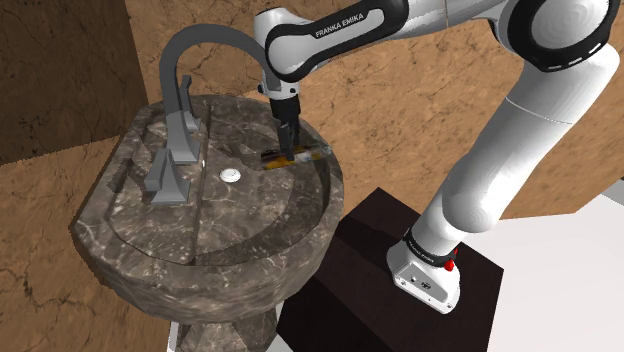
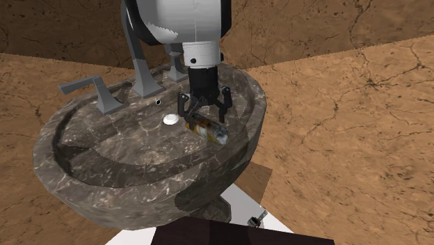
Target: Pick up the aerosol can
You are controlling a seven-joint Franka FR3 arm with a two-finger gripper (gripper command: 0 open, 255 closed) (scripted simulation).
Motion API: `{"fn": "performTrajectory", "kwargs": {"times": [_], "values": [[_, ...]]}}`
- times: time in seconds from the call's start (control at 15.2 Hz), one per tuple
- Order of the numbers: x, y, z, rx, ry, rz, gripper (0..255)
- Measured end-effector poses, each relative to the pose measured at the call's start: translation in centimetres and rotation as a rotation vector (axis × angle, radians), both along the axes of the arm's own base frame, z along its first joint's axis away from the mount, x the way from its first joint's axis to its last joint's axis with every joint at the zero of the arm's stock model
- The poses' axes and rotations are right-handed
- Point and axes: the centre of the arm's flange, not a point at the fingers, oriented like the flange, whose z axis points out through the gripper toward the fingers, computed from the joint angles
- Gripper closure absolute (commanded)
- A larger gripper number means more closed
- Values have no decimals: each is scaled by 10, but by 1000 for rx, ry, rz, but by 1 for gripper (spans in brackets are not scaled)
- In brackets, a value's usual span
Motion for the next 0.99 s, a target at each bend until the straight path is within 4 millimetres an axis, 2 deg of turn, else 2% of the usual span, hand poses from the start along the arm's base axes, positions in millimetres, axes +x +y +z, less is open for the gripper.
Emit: {"fn": "performTrajectory", "kwargs": {"times": [0.07,0.99], "values": [[0,0,0,0,-2,-1,255],[0,0,0,-3,4,0,255]]}}
